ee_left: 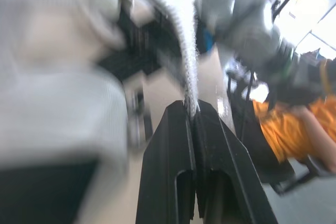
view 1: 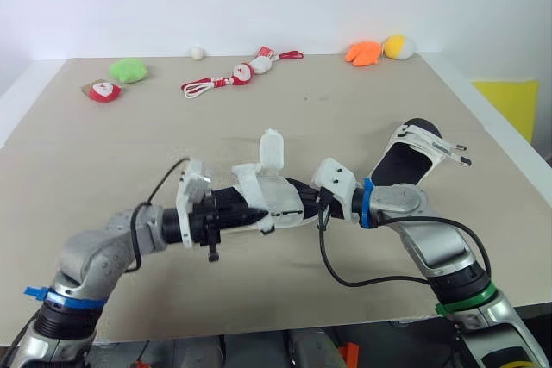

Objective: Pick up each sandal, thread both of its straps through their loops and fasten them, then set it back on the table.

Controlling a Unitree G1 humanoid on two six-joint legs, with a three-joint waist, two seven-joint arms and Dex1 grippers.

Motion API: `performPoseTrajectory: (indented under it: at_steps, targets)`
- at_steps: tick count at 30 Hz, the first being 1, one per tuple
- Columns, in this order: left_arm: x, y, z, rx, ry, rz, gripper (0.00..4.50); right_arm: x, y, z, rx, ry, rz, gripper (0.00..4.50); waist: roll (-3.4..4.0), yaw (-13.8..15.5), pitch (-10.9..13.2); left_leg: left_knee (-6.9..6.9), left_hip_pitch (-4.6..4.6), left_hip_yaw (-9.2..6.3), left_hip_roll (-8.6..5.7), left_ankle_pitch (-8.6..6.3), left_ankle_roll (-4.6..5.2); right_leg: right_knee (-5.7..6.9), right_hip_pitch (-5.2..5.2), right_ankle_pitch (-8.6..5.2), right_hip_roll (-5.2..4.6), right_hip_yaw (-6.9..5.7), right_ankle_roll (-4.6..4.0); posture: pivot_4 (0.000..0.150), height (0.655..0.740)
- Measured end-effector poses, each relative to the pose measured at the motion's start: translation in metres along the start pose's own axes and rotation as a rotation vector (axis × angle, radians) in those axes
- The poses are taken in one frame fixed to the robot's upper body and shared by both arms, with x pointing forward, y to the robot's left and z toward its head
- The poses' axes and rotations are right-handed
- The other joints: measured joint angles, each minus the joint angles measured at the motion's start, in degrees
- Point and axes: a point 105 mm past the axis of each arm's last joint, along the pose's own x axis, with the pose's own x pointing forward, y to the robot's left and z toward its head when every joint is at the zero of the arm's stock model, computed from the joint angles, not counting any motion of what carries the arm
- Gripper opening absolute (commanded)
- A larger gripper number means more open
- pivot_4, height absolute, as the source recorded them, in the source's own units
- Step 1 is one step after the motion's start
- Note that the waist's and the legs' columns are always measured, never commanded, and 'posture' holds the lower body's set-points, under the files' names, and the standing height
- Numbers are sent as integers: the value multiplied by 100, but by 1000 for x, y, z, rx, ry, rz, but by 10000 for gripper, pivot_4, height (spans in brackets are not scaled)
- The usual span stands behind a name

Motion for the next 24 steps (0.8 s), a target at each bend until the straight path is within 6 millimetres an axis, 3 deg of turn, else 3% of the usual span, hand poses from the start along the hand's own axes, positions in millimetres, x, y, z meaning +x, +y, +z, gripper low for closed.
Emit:
performPoseTrajectory:
  at_steps: [5,12,24]
  targets:
    - [7,12,18,23,10,57,227,1,0,1,-1,-2,-2,0,0,-7,0,-1,0,-2,1,0,0,1,0,2,5,0,4,1500,7400]
    - [5,27,10,11,90,130,227,2,0,1,-3,0,-8,0,0,-11,0,0,1,-2,0,0,0,1,1,3,5,1,4,1500,7400]
    - [6,18,3,-85,147,78,227,2,1,2,0,2,-11,0,-1,-11,-1,-1,1,-3,2,0,0,1,0,3,6,1,4,1500,7400]
